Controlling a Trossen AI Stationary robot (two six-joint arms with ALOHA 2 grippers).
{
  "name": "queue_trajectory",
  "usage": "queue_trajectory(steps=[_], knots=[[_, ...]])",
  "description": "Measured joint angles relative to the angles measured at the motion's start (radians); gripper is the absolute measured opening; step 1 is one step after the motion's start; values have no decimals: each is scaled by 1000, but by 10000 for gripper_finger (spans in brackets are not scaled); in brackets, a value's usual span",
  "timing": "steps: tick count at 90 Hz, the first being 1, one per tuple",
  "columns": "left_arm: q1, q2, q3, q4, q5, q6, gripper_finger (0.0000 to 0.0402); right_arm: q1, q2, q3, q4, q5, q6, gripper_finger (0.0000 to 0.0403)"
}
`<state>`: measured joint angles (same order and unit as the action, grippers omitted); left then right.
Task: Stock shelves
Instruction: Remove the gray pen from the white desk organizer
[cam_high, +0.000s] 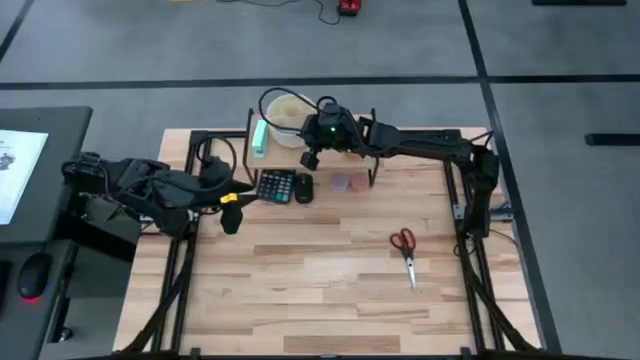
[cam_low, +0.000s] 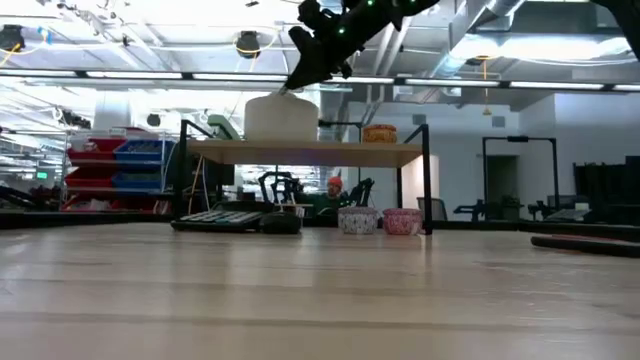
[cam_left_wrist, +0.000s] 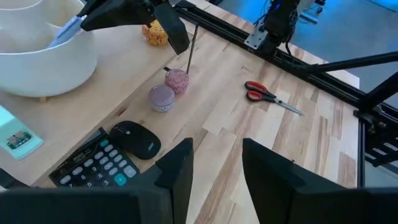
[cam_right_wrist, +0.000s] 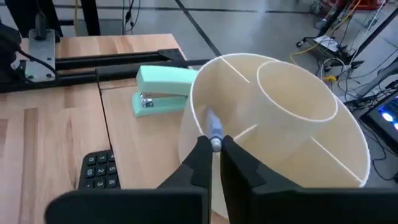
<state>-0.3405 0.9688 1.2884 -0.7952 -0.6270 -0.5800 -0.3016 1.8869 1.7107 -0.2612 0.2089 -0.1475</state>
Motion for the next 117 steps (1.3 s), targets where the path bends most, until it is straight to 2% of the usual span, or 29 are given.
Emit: queue_trajectory(steps=[32,69,82,103,111,117], knots=[[0,0,0,0,0,0,116,7,-3,87,-46,16,-11,0],[0,0,0,0,-1,0,116,41,-11,350,-346,26,-19,0],[0,0,0,0,-6,0,116,64,-59,428,-430,29,-22,0],[0,0,0,2,-7,0,116,108,-235,478,-720,22,34,0],[0,0,0,2,-9,-1,116,105,-299,478,-884,-45,130,0],[0,0,0,0,-10,-2,116,88,-324,478,-1003,-137,218,0]])
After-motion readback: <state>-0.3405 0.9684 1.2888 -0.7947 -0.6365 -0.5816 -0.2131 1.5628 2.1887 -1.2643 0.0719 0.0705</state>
